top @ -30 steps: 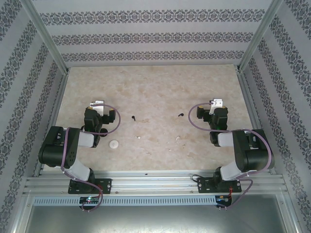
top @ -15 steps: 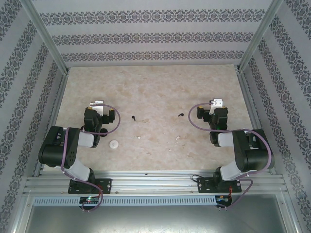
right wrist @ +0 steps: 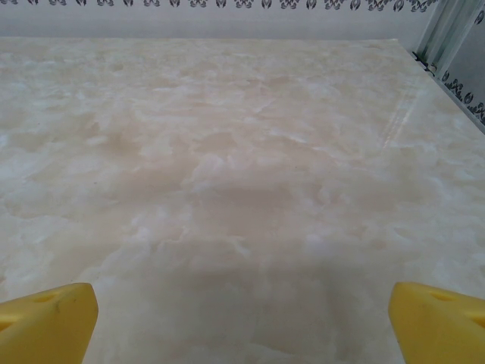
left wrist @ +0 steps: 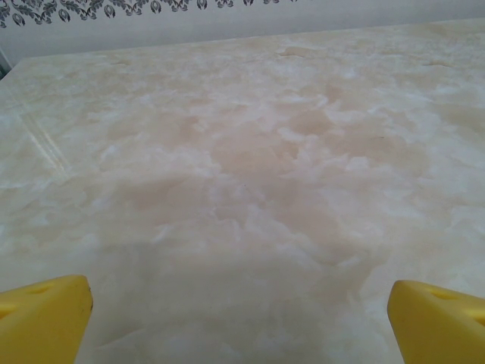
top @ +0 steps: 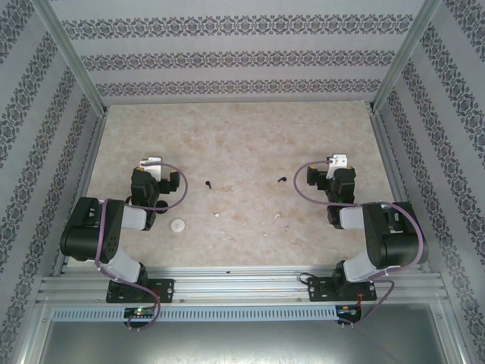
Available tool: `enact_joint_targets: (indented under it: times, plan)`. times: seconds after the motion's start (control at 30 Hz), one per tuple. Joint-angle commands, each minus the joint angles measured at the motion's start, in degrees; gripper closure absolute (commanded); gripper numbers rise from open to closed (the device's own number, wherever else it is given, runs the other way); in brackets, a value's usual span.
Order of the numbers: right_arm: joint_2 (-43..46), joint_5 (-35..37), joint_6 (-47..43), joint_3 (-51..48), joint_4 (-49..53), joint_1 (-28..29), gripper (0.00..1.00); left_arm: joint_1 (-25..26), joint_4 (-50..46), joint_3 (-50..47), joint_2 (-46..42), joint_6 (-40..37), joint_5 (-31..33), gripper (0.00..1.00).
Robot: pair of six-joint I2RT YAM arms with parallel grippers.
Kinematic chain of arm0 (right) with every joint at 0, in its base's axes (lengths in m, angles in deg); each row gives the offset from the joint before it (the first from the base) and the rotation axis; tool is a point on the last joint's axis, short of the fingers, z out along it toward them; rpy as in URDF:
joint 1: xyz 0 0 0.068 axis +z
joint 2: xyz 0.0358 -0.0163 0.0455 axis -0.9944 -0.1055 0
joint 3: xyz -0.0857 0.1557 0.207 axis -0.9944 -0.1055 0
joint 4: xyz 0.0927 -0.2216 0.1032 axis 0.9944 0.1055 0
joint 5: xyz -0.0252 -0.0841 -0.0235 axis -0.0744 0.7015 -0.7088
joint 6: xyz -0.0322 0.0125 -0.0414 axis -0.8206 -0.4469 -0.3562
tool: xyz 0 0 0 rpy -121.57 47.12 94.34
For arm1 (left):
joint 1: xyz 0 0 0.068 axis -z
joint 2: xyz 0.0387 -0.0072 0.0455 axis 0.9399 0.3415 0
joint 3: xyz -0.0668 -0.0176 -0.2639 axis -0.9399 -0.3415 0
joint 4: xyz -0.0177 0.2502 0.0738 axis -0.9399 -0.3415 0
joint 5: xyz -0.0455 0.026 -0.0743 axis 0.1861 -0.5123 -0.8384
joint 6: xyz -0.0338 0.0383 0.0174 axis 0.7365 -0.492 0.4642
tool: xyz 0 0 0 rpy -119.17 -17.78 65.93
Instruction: Insert the wireless bluetooth earbuds into the charging case
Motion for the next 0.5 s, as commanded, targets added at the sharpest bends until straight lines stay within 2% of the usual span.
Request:
enact_joint_targets:
  times: [0.0, 0.17, 0.27, 0.37, 0.47]
  plan:
    - [0.4, -0.2, 0.6, 1.2, -1.3, -0.3, 0.02, -0.6, -0.8, 0.8, 0.1, 1.1, 0.4, 0.00]
    - [2.6, 0.3, 0.8, 1.8, 1.1, -0.3, 0.02, -0.8, -3.0, 1.5, -1.4, 1.6, 1.0, 0.00]
    - [8.2, -0.3, 0.3, 4.7, 11.4, -0.2, 0.02, -0.8, -7.8, 2.5, -5.3, 2.5, 3.7, 0.00]
    - [13.8, 0.3, 2.4, 8.0, 21.2, -0.1, 0.02, -0.8, -18.2, 4.9, -10.7, 5.9, 9.1, 0.00]
    - [18.4, -0.8, 7.5, 13.3, 36.0, 0.0, 0.02, -0.8, -29.4, 7.6, -16.2, 9.7, 11.4, 0.00]
